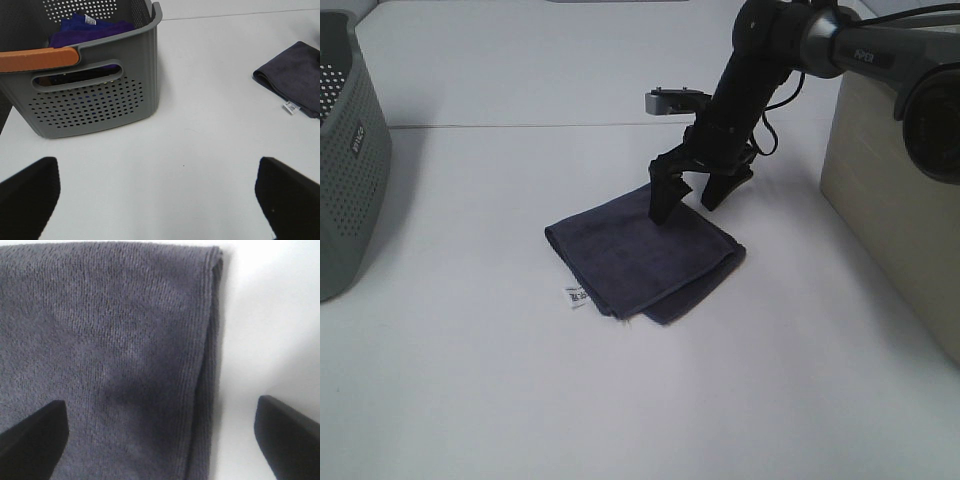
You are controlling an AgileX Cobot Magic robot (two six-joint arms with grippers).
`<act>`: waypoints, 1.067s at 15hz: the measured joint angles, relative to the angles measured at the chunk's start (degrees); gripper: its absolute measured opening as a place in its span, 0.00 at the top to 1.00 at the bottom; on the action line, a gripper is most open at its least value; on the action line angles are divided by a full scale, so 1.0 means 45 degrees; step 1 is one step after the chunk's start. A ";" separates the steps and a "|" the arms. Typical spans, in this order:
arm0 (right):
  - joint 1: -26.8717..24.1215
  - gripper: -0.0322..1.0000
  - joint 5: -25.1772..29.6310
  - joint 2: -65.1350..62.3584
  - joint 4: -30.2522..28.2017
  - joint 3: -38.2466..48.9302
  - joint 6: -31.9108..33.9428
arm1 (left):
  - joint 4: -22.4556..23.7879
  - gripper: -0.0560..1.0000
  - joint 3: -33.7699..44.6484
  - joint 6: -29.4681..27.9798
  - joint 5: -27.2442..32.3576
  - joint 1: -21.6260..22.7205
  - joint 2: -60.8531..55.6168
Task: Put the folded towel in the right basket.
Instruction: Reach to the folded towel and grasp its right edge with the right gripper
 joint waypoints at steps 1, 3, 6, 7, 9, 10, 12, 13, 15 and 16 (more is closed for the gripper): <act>0.0000 0.02 0.0000 0.0013 0.0013 -0.0013 0.0000 | 0.0000 0.01 0.0000 0.0000 0.0000 0.0000 0.0000; 0.0000 0.02 -0.0025 0.0140 0.0344 -0.0051 0.0000 | 0.0000 0.01 0.0000 0.0000 0.0000 0.0000 0.0000; 0.0000 0.03 -0.0064 0.0344 0.1299 -0.0127 0.0000 | 0.0000 0.01 0.0000 0.0000 0.0000 0.0000 0.0000; -0.0013 0.04 -0.0076 0.0509 0.1935 -0.0191 0.0000 | 0.0000 0.01 0.0000 0.0000 0.0000 0.0000 0.0000; 0.0216 0.11 -0.0102 0.0802 0.2979 -0.0242 0.0153 | 0.0000 0.01 0.0000 0.0000 0.0000 0.0000 0.0000; 0.0535 0.24 -0.0127 0.0879 0.2979 -0.0255 0.0344 | 0.0000 0.01 0.0000 0.0000 0.0000 0.0000 0.0000; 0.1324 0.48 -0.0089 0.1031 0.2979 -0.0280 0.0420 | 0.0000 0.01 0.0000 0.0000 0.0000 0.0000 0.0000; 0.1693 0.58 -0.0051 0.1070 0.3018 -0.0280 0.0446 | 0.0000 0.01 0.0000 0.0000 0.0000 0.0000 0.0000; 0.2165 0.75 0.0013 0.1133 0.2967 -0.0242 0.0446 | 0.0000 0.01 0.0000 0.0000 0.0000 0.0000 0.0000; 0.2368 0.85 0.0038 0.1197 0.2979 -0.0242 0.0458 | 0.0000 0.01 0.0000 0.0000 0.0000 0.0000 0.0000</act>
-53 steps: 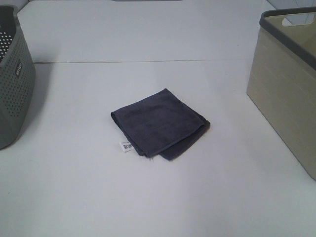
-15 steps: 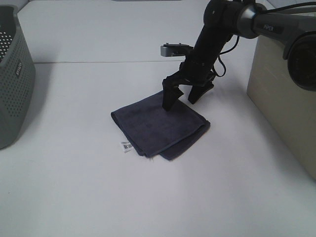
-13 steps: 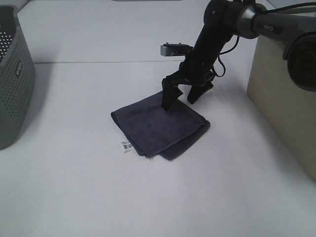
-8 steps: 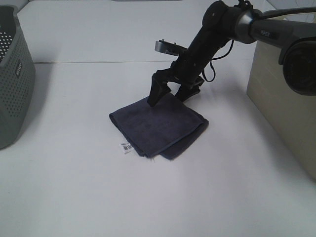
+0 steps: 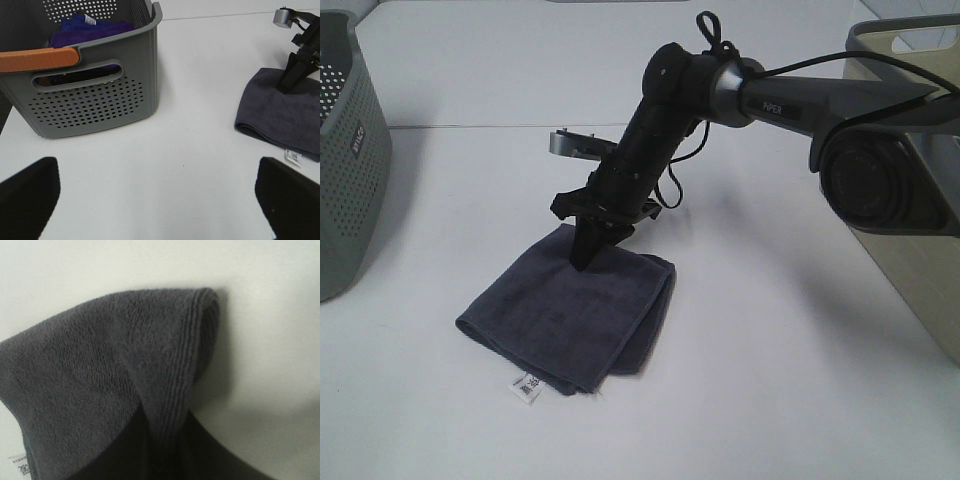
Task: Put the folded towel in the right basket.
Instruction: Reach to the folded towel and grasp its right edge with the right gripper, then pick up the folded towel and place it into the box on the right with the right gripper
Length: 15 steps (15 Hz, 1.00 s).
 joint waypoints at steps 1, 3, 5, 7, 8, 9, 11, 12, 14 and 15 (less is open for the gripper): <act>0.0089 0.92 0.0013 0.0000 0.0000 0.0000 0.0000 | 0.0000 0.01 0.0000 0.0000 0.0000 0.0000 0.0000; 0.0089 0.93 0.0013 0.0000 0.0025 0.0000 0.0013 | 0.0000 0.01 0.0000 0.0000 0.0000 0.0000 0.0000; 0.0127 0.93 -0.0025 -0.0369 -0.0509 0.0127 0.0013 | 0.0000 0.01 0.0000 0.0000 0.0000 0.0000 0.0000; 0.0166 0.93 -0.0051 -0.1235 -0.1884 0.0344 0.0255 | 0.0000 0.01 0.0000 0.0000 0.0000 0.0000 0.0000; 0.0076 0.93 -0.0064 -0.1948 -0.2368 0.0344 0.0306 | 0.0000 0.01 0.0000 0.0000 0.0000 0.0000 0.0000; -0.0064 0.93 -0.0064 -0.2852 -0.2610 0.0344 0.0344 | 0.0000 0.01 0.0000 0.0000 0.0000 0.0000 0.0000; -0.0637 0.93 -0.0089 -0.4877 -0.2788 0.0344 0.0662 | 0.0000 0.01 0.0000 0.0000 0.0000 0.0000 0.0000; -0.1120 0.93 -0.0089 -0.5921 -0.2979 0.0344 0.0904 | 0.0000 0.01 0.0000 0.0000 0.0000 0.0000 0.0000; -0.2266 0.93 -0.0076 -0.7690 -0.3743 0.0344 0.1095 | 0.0000 0.01 0.0000 0.0000 0.0000 0.0000 0.0000; -0.2648 0.93 -0.0064 -0.8149 -0.4036 0.0344 0.1197 | 0.0000 0.01 0.0000 0.0000 0.0000 0.0000 0.0000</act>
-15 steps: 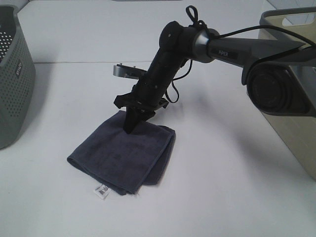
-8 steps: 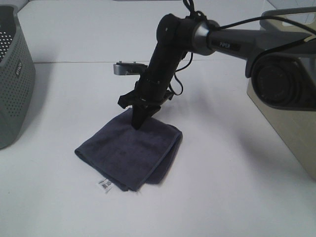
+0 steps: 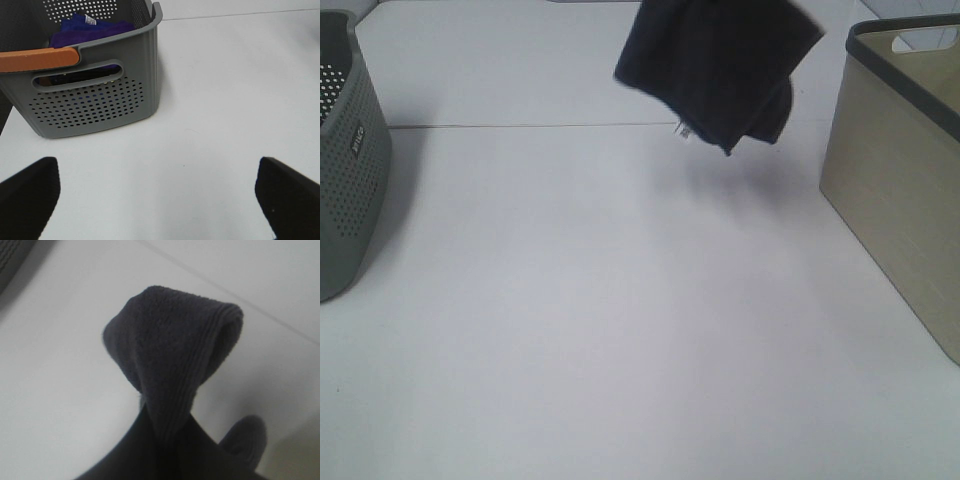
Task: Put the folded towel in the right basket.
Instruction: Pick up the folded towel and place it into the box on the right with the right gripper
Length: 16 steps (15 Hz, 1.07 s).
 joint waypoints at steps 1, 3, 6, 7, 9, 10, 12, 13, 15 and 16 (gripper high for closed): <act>-0.0891 0.93 0.0000 -0.0789 -0.0471 0.0000 0.0089 | 0.0000 0.01 0.0000 0.0000 0.0000 0.0000 0.0000; -0.3069 0.93 0.0000 -0.1757 -0.1031 0.0000 0.0446 | 0.0013 0.01 0.0000 0.0000 0.0000 0.0000 0.0000; -0.6099 0.93 0.0000 -0.1923 -0.1286 0.0191 0.0688 | 0.0025 0.01 0.0000 0.0000 0.0000 0.0000 0.0000; -0.6761 0.93 0.0000 -0.1910 -0.1286 0.0573 0.0662 | 0.0025 0.01 0.0000 0.0000 0.0000 0.0000 0.0000; -0.7716 0.93 0.0000 -0.1706 -0.1286 0.1884 0.0369 | 0.0051 0.01 0.0000 0.0000 0.0000 0.0000 0.0000; -0.7716 0.93 0.0013 -0.1706 -0.1261 0.2368 0.0191 | 0.0064 0.01 0.0000 0.0000 0.0000 0.0000 0.0000; -0.7716 0.93 0.0013 -0.1693 -0.1184 0.2928 0.0025 | 0.0076 0.01 0.0000 0.0000 0.0000 0.0000 0.0000; -0.7716 0.93 0.0013 -0.1617 -0.1171 0.3183 0.0013 | 0.0076 0.01 0.0000 0.0000 0.0000 0.0000 0.0000; -0.7716 0.80 0.0013 -0.1401 -0.1159 0.3425 0.0318 | 0.0089 0.01 0.0000 0.0000 0.0000 0.0000 0.0000; -0.7716 0.58 0.0013 -0.1337 -0.1031 0.3438 0.0497 | 0.0089 0.01 0.0000 0.0000 0.0000 0.0000 0.0000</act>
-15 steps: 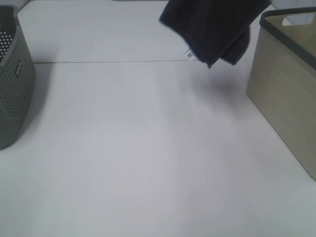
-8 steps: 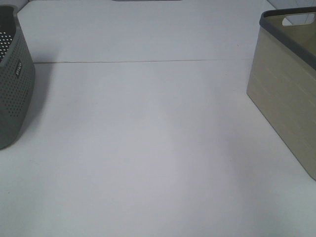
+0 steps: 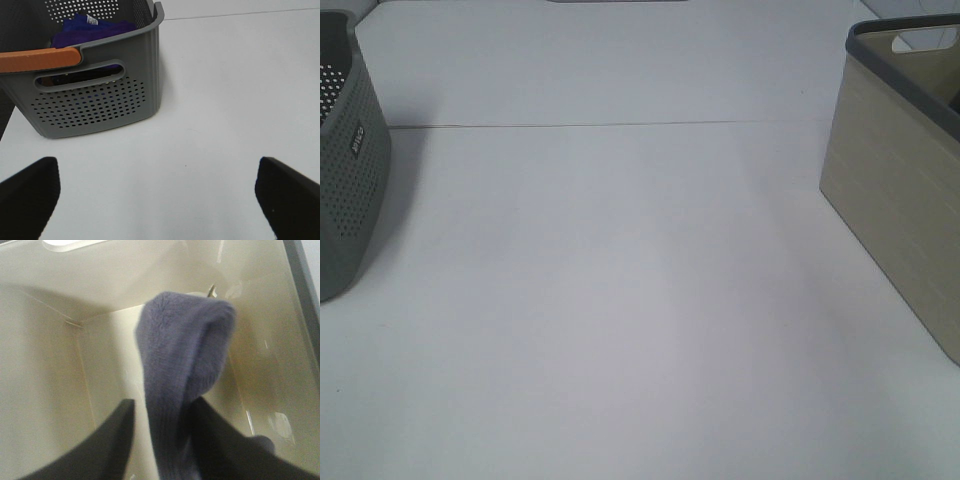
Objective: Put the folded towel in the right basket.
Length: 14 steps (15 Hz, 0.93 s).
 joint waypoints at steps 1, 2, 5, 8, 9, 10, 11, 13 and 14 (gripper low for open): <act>0.0000 0.34 0.0000 0.0000 0.0127 0.0000 0.0153 | 0.0000 0.01 0.0000 0.0000 0.0000 0.0000 0.0000; 0.0013 0.16 0.0000 0.0000 0.0191 0.0000 0.0178 | 0.0013 0.01 0.0000 0.0000 0.0000 0.0000 0.0000; 0.0013 0.03 0.0000 0.0000 0.0497 0.0000 0.0178 | 0.0013 0.01 0.0000 0.0000 0.0000 0.0000 0.0000; 0.0306 0.03 -0.0013 -0.0242 0.1019 0.0013 0.0102 | 0.0013 0.01 0.0000 0.0000 0.0000 0.0000 0.0000; 0.0675 0.02 -0.0013 -0.0662 0.0789 0.0038 0.0089 | 0.0013 0.01 0.0000 0.0000 0.0000 0.0000 0.0000; 0.1401 0.02 -0.0025 -0.1604 0.0547 0.0216 0.0115 | 0.0013 0.01 0.0000 0.0000 0.0000 0.0000 0.0000; 0.1630 0.02 -0.0051 -0.2037 0.0547 0.0407 0.0178 | 0.0013 0.01 0.0000 0.0000 0.0000 0.0000 0.0000; 0.2203 0.02 -0.0115 -0.4100 0.0560 0.1884 0.0293 | 0.0013 0.01 0.0000 0.0000 0.0000 0.0000 0.0000; 0.2343 0.02 -0.0115 -0.5271 0.0560 0.2967 0.0293 | 0.0013 0.01 0.0000 0.0000 0.0000 0.0000 0.0000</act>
